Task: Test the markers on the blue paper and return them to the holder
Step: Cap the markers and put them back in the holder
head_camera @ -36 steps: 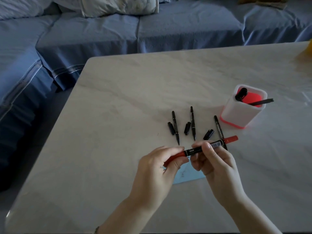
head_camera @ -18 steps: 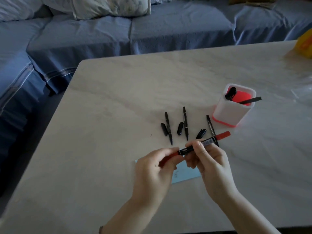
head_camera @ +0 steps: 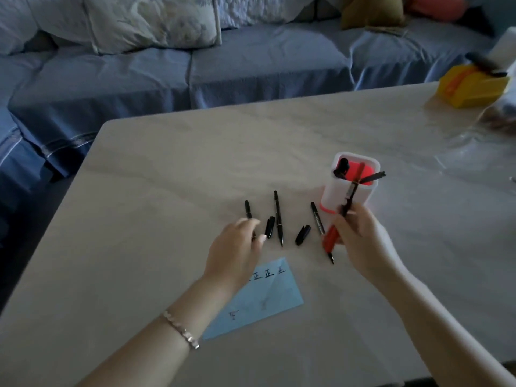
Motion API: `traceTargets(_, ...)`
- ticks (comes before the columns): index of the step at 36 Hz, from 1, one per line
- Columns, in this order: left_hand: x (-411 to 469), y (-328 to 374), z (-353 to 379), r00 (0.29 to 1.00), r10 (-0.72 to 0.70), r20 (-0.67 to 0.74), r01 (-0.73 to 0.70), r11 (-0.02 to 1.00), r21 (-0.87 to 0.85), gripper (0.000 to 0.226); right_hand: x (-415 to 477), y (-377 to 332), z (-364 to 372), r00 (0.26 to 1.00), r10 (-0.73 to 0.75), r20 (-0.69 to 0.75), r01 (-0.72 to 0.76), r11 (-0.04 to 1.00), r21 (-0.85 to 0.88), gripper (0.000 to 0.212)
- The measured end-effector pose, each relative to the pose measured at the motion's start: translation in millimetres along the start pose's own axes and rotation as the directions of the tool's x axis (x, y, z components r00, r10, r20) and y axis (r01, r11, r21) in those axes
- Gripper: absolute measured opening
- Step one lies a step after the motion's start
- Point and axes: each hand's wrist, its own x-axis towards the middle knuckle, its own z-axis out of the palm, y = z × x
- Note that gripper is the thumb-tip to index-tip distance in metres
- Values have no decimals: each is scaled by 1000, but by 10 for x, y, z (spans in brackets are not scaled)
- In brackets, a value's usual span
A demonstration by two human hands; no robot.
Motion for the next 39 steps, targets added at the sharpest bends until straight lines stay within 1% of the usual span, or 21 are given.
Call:
traceTargets(3,206,-219,69,998,-66,-21,68,990,122,35,134,-103,-267,983,-114,-147,88,981,-176,22)
traceTargets(5,292,-303,84,994,-113,-11,114,986,118,37,206,-168,-411,946,-212,-246,121,933,-339,25)
traceTargets(6,322,-327,91,991,-133,4,132,987,95,41,239,-197,-466,928,-238,-286,111,911,-397,25)
traceTargets(7,343,-353,100,988,-154,25,152,986,75,44,274,-217,-511,919,-235,-316,82,899,-431,25)
traceTargets(9,367,-388,123,982,-181,61,178,982,57,46,350,-257,-564,920,-177,-351,-6,886,-464,23)
traceTargets(11,367,-412,158,981,-178,80,175,984,37,40,442,-291,-568,929,-115,-353,-79,867,-491,22)
traceTargets(13,353,-430,182,982,-175,73,173,984,27,34,546,-315,-517,940,-85,-332,-107,848,-520,20)
traceTargets(15,347,-440,191,984,-169,55,168,986,21,34,639,-326,-435,950,-75,-303,-104,840,-532,21)
traceTargets(18,350,-449,180,987,-153,43,152,988,23,33,733,-303,-322,965,-50,-258,-94,850,-518,22)
traceTargets(21,355,-467,176,990,-127,59,127,992,10,30,691,-250,-285,968,-3,-251,-119,875,-469,30)
traceTargets(24,362,-477,198,991,-109,75,109,994,2,33,479,-199,-284,971,-56,-232,-56,890,-452,34)
traceTargets(26,360,-480,221,995,-84,52,84,996,3,31,292,-190,-241,969,-87,-232,-23,901,-433,36)
traceTargets(28,351,-492,235,997,-69,19,69,998,-6,28,128,-190,-150,967,-116,-227,15,914,-404,44)
traceTargets(30,327,-505,239,998,-64,-16,63,997,-39,25,24,-188,-22,976,-142,-162,68,917,-392,43)
traceTargets(34,190,-555,166,995,-85,-57,79,992,-97,30,24,-193,365,991,-107,79,132,868,-479,18)
traceTargets(36,102,-606,87,993,-116,-35,108,979,-171,35,109,-221,612,980,-71,187,160,841,-517,17)
traceTargets(39,-19,-691,-35,980,-192,-55,163,930,-330,32,315,-256,982,965,17,263,152,778,-609,24)
